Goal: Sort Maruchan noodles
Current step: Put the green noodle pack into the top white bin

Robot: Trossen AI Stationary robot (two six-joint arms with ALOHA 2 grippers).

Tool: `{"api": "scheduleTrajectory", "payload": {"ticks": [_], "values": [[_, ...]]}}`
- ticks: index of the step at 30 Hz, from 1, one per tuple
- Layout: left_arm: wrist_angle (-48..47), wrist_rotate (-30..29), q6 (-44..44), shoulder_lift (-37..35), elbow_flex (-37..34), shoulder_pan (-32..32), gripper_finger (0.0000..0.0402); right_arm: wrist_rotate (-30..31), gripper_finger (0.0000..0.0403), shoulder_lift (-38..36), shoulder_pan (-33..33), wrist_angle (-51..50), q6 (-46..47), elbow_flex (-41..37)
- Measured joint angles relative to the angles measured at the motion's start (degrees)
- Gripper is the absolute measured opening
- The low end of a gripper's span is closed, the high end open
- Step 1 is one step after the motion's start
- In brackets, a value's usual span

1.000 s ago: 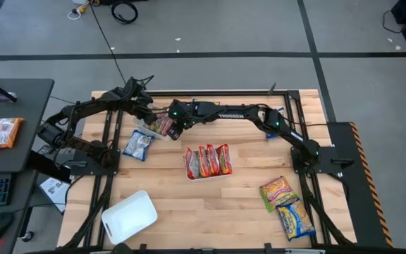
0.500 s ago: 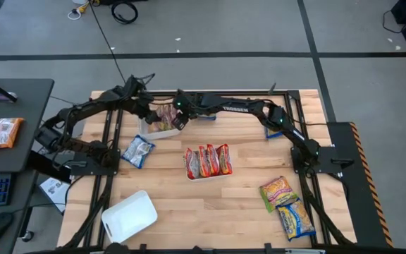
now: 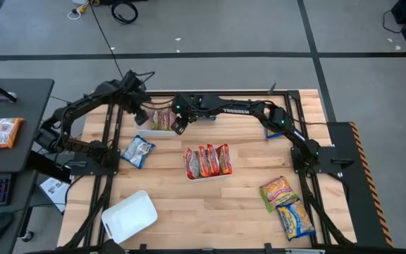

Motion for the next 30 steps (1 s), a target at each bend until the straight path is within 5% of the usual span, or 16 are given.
{"api": "scheduleTrajectory", "payload": {"ticks": [11,18,30], "values": [[-2.11,-8.47,8.53,-1.98,-0.21,-1.25,0.0241,-0.08,0.0190,0.00,-0.04,-0.02,-2.50,-0.02],[7.16,-9.42,10.97,-2.12,-7.20,-2.41,0.0238,2.08,0.0193,0.19,0.30,1.09,-10.54,-2.90],[11.19,-10.05,13.70,-2.01,-8.70,-8.66,0.0229,-5.04,0.0192,0.17,1.01,5.88,-19.54,-10.06]]}}
